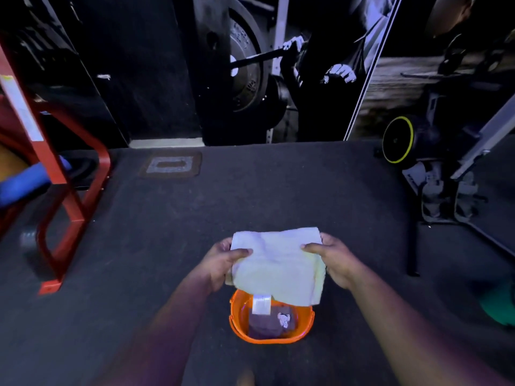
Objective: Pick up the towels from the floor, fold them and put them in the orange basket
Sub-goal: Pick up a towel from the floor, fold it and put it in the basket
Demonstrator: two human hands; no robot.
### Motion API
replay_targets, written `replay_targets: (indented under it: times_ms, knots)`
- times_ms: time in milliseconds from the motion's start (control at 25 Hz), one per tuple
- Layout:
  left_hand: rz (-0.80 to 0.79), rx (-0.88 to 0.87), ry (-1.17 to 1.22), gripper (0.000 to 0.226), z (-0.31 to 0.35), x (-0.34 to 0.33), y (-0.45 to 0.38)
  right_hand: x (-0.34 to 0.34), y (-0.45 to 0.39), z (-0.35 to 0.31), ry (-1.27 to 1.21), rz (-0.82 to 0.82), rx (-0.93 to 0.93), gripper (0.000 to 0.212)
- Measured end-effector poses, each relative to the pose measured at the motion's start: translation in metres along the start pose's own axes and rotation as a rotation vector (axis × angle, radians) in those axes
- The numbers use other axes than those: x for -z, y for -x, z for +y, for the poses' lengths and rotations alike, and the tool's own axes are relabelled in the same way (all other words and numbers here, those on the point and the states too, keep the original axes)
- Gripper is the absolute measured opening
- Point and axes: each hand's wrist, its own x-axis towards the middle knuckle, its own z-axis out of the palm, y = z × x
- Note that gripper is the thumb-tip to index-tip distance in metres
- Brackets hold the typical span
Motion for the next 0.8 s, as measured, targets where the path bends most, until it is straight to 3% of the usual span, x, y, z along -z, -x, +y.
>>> replay_targets:
  times_ms: [160, 240, 320, 520, 600, 720, 800]
  knots:
    - [-0.119, -0.226, 0.117, 0.048, 0.065, 0.014, -0.028, 0.001, -0.020, -0.055, -0.084, 0.017, 0.270, 0.035]
    - [-0.056, -0.298, 0.126, 0.040, 0.095, 0.012, -0.040, 0.005, -0.026, -0.087, -0.044, 0.037, 0.404, 0.026]
    - [0.047, -0.286, 0.131, 0.021, 0.113, 0.001, -0.047, 0.011, -0.036, -0.106, 0.048, 0.050, 0.424, 0.026]
    - [0.270, 0.031, 0.072, 0.015, 0.089, -0.022, -0.074, 0.031, -0.079, -0.083, 0.297, 0.128, 0.017, 0.020]
    - [0.320, 0.136, 0.056, 0.030, 0.071, -0.031, -0.084, 0.031, -0.085, -0.066, 0.231, 0.172, -0.121, 0.029]
    - [0.353, 0.235, 0.177, 0.042, 0.040, -0.043, -0.102, 0.033, -0.101, -0.032, -0.062, 0.214, -0.271, 0.048]
    - [0.346, 0.267, 0.196, 0.044, 0.005, -0.045, -0.118, 0.035, -0.117, 0.006, -0.071, 0.210, -0.312, 0.053]
